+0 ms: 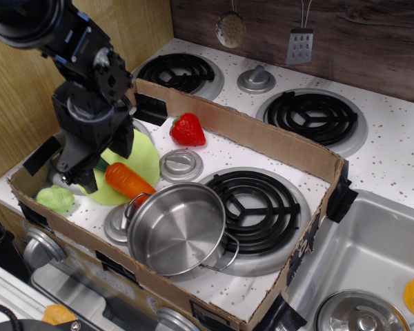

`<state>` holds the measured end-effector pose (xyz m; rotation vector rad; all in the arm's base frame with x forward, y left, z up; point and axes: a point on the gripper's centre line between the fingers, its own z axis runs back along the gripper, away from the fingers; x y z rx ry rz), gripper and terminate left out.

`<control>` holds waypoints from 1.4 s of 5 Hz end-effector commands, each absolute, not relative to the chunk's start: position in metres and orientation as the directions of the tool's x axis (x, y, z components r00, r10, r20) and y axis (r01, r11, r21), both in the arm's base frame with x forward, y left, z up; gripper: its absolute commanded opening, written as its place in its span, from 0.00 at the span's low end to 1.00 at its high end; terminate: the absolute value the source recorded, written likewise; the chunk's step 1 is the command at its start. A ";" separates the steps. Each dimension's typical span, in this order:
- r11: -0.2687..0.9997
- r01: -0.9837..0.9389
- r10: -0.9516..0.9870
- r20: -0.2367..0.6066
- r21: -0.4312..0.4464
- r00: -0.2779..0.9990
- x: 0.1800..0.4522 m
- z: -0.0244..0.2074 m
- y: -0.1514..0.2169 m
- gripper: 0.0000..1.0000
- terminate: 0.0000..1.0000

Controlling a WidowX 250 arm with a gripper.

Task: Take carrot off plate

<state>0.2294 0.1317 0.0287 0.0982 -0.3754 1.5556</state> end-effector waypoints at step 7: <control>-0.048 -0.927 0.910 0.366 -0.371 -0.194 0.281 0.029 0.137 0.00 0.00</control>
